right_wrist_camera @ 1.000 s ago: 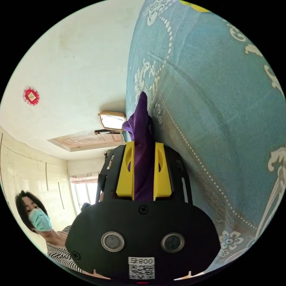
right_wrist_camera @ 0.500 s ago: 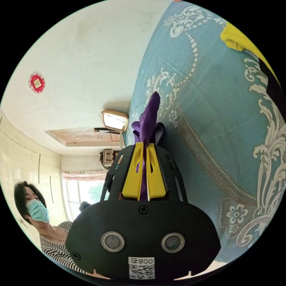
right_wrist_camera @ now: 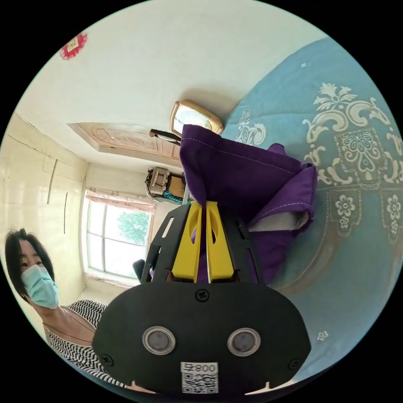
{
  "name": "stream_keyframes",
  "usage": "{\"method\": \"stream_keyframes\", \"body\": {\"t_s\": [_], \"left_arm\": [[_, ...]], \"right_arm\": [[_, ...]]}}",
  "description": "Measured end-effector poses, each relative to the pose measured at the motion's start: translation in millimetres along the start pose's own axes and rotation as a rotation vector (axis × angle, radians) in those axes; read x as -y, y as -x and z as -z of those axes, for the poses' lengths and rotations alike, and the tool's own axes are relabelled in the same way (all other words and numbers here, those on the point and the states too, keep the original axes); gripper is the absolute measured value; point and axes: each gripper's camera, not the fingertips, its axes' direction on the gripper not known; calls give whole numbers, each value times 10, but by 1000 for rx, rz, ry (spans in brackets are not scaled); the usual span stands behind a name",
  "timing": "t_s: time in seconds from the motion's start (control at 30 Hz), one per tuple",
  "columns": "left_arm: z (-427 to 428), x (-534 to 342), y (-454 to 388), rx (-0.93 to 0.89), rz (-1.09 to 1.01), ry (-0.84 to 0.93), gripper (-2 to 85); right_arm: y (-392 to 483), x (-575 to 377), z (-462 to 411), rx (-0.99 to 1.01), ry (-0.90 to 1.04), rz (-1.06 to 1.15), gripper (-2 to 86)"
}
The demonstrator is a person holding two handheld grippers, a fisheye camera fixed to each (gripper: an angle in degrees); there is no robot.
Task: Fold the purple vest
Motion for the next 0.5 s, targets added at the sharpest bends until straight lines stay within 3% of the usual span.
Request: {"method": "stream_keyframes", "body": {"t_s": [0.27, 0.5], "left_arm": [[1004, -234, 1418, -100, 335, -166, 14], [1587, -370, 2224, -123, 485, -241, 15]], "right_arm": [[601, 606, -1651, -104, 214, 49, 16], [859, 896, -2728, -204, 352, 56, 19]]}}
